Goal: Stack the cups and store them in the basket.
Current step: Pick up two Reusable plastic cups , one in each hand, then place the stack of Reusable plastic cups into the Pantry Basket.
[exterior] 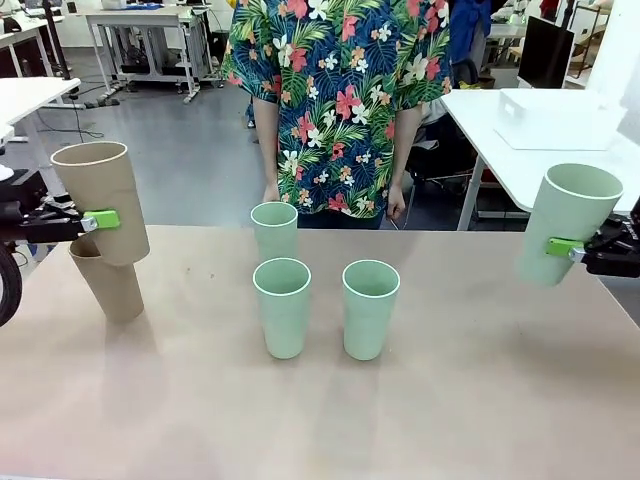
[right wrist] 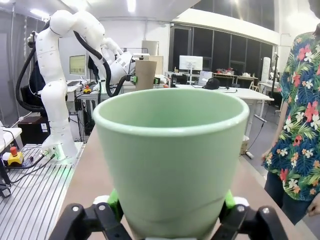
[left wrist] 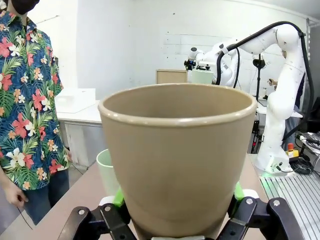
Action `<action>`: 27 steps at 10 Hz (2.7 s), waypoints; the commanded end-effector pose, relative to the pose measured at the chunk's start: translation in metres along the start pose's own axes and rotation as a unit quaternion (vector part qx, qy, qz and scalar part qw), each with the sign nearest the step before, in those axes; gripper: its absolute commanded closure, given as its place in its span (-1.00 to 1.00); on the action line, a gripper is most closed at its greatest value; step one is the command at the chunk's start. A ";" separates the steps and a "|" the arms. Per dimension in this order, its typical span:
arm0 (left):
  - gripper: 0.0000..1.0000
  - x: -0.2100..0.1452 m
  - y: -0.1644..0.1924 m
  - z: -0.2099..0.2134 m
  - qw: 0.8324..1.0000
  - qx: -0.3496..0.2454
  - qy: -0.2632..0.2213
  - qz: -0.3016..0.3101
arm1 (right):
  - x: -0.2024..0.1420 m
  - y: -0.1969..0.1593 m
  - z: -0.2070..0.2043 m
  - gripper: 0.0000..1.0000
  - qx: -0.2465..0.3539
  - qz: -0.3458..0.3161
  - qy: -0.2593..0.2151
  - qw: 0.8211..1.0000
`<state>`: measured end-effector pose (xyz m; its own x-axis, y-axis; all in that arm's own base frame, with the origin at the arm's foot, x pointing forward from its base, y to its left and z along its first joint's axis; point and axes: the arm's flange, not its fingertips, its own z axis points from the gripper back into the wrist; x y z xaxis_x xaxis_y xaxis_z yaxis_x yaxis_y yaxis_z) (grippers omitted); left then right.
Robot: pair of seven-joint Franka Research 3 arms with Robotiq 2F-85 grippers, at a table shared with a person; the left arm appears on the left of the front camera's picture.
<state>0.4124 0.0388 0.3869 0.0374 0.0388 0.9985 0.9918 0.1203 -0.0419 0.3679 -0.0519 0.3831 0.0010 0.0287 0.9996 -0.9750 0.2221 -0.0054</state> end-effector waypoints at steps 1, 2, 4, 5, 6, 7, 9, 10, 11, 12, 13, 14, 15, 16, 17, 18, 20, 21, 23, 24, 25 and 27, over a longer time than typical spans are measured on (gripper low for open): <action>-0.71 0.000 -0.005 -0.004 1.000 -0.001 0.007 -0.005 | 0.005 0.020 -0.012 -0.70 0.000 0.013 0.006 1.000; -0.71 -0.002 -0.006 -0.004 1.000 0.001 0.007 -0.006 | 0.006 0.021 -0.018 -0.70 0.007 0.010 0.013 1.000; -0.71 -0.004 -0.005 -0.004 1.000 0.000 0.006 -0.002 | 0.004 0.022 -0.029 -0.70 0.014 0.003 0.020 1.000; -0.71 -0.004 -0.005 -0.004 1.000 -0.001 0.006 -0.001 | 0.002 0.023 -0.032 -0.70 0.014 0.001 0.023 1.000; -0.71 -0.005 -0.005 -0.004 1.000 -0.002 0.006 0.000 | 0.002 0.023 -0.035 -0.70 0.014 0.001 0.025 1.000; -0.71 -0.005 -0.005 -0.004 1.000 -0.004 0.007 0.003 | 0.003 0.023 -0.037 -0.70 0.013 -0.001 0.025 1.000; -0.71 -0.006 -0.006 -0.004 1.000 -0.005 0.007 0.005 | 0.004 0.022 -0.037 -0.70 0.032 -0.016 0.024 0.999; -0.71 -0.005 -0.001 -0.002 1.000 0.001 0.003 0.005 | 0.000 0.000 -0.028 -0.70 0.025 0.003 0.023 0.999; -0.71 -0.005 -0.001 -0.002 1.000 0.001 0.003 0.005 | 0.000 0.000 -0.028 -0.70 0.025 0.003 0.023 0.999; -0.71 -0.005 -0.001 -0.002 1.000 0.001 0.003 0.005 | 0.000 0.000 -0.028 -0.70 0.025 0.003 0.023 0.999; -0.71 -0.005 -0.001 -0.002 1.000 0.001 0.003 0.005 | 0.000 0.000 -0.028 -0.70 0.025 0.003 0.023 0.999; -0.71 -0.005 -0.001 -0.002 1.000 0.001 0.003 0.005 | 0.000 0.000 -0.028 -0.70 0.025 0.003 0.023 0.999; -0.71 -0.005 -0.001 -0.002 1.000 0.001 0.003 0.005 | 0.000 0.000 -0.028 -0.70 0.025 0.003 0.023 0.999; -0.71 -0.005 -0.001 -0.002 1.000 0.001 0.003 0.005 | 0.000 0.000 -0.028 -0.70 0.025 0.003 0.023 0.999; -0.71 -0.005 -0.001 -0.002 1.000 0.001 0.003 0.005 | 0.000 0.000 -0.028 -0.70 0.025 0.003 0.023 0.999; -0.71 -0.005 -0.001 -0.002 1.000 0.001 0.003 0.005 | 0.000 0.000 -0.028 -0.70 0.025 0.003 0.023 0.999; -0.71 -0.005 -0.001 -0.002 1.000 0.001 0.003 0.005 | 0.000 0.000 -0.028 -0.70 0.025 0.003 0.023 0.999; -0.71 -0.005 -0.001 -0.002 1.000 0.001 0.003 0.005 | 0.000 0.000 -0.028 -0.70 0.025 0.003 0.023 0.999; -0.71 -0.005 -0.001 -0.002 1.000 0.001 0.003 0.005 | 0.000 0.000 -0.028 -0.70 0.025 0.003 0.023 0.999; -0.71 -0.005 -0.001 -0.002 1.000 0.001 0.003 0.005 | 0.000 0.000 -0.028 -0.70 0.025 0.003 0.023 0.999; -0.71 -0.005 -0.001 -0.002 1.000 0.001 0.003 0.005 | 0.000 0.000 -0.028 -0.70 0.025 0.003 0.023 0.999; -0.71 -0.005 -0.001 -0.002 1.000 0.001 0.003 0.005 | 0.000 0.000 -0.028 -0.70 0.025 0.003 0.023 0.999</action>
<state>0.4116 0.0368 0.3810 0.0514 0.0344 0.9981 0.9910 0.1220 -0.0552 0.3736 -0.0246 0.3805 0.0122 0.0726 0.9973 -0.9851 0.1717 -0.0005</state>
